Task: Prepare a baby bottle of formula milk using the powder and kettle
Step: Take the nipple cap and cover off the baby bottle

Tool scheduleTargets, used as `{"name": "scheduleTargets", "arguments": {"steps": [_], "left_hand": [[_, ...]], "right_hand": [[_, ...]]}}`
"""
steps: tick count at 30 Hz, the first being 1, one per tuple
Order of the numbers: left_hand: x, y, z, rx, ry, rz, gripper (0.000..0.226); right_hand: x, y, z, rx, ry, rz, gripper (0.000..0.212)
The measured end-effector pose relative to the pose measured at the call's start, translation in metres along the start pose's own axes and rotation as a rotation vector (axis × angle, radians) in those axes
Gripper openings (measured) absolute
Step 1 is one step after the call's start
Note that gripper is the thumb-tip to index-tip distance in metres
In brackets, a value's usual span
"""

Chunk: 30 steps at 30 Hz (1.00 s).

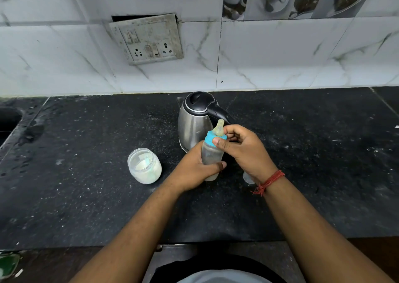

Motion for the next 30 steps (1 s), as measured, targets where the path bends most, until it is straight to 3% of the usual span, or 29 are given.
{"name": "scheduleTargets", "arguments": {"steps": [5, 10, 13, 17, 22, 27, 30], "left_hand": [[-0.002, 0.004, -0.002, -0.155, 0.005, 0.097, 0.055], [-0.008, 0.012, -0.010, -0.340, 0.019, 0.234, 0.040], [-0.007, 0.008, -0.012, -0.319, 0.013, 0.151, 0.045], [-0.004, 0.003, -0.011, -0.193, 0.008, 0.066, 0.049], [-0.002, 0.003, -0.011, -0.031, 0.047, -0.002, 0.061], [-0.005, 0.005, -0.013, -0.081, 0.047, 0.070, 0.055], [-0.009, 0.010, -0.013, -0.229, 0.021, 0.171, 0.045]], "right_hand": [[-0.001, 0.002, 0.007, 0.066, -0.060, 0.078, 0.022], [-0.003, 0.008, 0.011, 0.257, -0.080, 0.269, 0.025], [-0.002, 0.004, 0.012, 0.299, -0.069, 0.219, 0.029], [0.000, 0.000, 0.009, 0.174, -0.026, 0.053, 0.038], [-0.002, 0.008, 0.004, 0.130, 0.008, 0.040, 0.031], [-0.004, 0.006, 0.006, 0.154, -0.021, 0.089, 0.024], [-0.005, 0.006, 0.006, 0.225, -0.032, 0.146, 0.032]]}}
Point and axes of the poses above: each hand's wrist, its own x-axis towards the middle knuckle, its own y-axis out of the palm, z = x × y, the point moved 6 cm from there along x, towards the middle knuckle, and after that the axes turned 12 degrees about z, right-handed, at the moved point
